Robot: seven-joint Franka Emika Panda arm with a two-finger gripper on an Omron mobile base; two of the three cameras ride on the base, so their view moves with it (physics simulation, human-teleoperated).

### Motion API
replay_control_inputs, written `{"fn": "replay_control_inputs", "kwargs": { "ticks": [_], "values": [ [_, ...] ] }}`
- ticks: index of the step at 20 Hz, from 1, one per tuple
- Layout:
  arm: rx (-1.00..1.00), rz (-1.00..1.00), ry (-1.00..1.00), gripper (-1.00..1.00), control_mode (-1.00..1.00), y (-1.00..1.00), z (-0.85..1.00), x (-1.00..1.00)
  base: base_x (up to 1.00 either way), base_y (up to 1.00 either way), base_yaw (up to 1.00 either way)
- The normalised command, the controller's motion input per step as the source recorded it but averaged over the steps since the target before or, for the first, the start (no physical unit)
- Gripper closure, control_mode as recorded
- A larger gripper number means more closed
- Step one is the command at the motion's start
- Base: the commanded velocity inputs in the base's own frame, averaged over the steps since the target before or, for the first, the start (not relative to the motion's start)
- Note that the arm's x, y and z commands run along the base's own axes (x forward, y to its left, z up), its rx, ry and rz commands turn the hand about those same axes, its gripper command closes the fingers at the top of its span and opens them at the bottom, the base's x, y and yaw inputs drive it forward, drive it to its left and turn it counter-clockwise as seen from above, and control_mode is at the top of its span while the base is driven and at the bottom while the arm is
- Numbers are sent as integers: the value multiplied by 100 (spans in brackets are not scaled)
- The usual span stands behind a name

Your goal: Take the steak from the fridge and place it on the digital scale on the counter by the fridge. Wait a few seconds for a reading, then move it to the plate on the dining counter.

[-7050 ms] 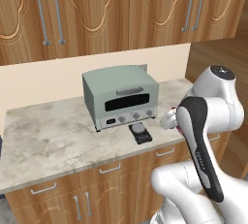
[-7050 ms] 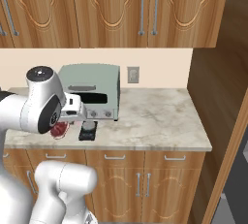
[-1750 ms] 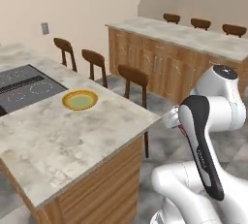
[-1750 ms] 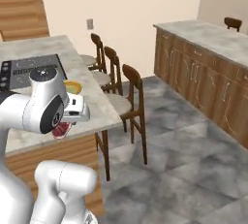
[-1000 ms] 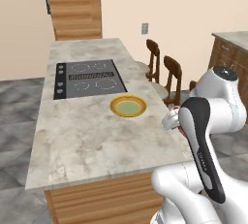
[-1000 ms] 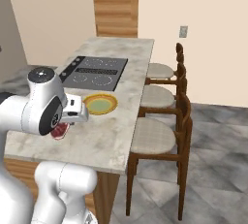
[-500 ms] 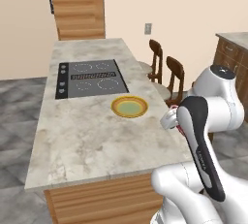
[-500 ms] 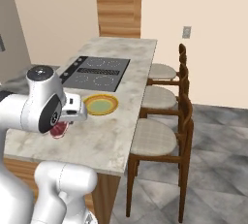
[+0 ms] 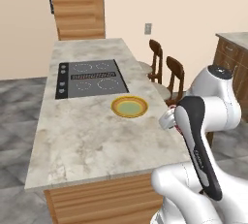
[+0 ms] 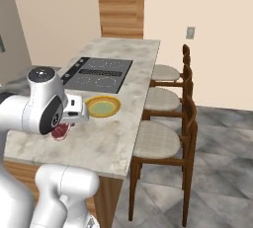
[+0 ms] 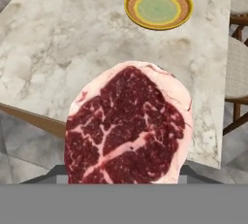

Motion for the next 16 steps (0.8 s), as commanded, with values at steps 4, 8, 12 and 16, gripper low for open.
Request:
{"fn": "replay_control_inputs", "kwargs": {
  "ticks": [4,8,12,16],
  "values": [
    [-3,10,25,100,-100,45,0,98,0,0,0],
    [0,18,27,100,-100,13,-20,100,0,0,0],
    [0,3,18,100,-100,0,-11,100,0,0,0],
    [0,0,16,100,-100,0,0,100,0,0,0]
  ]
}}
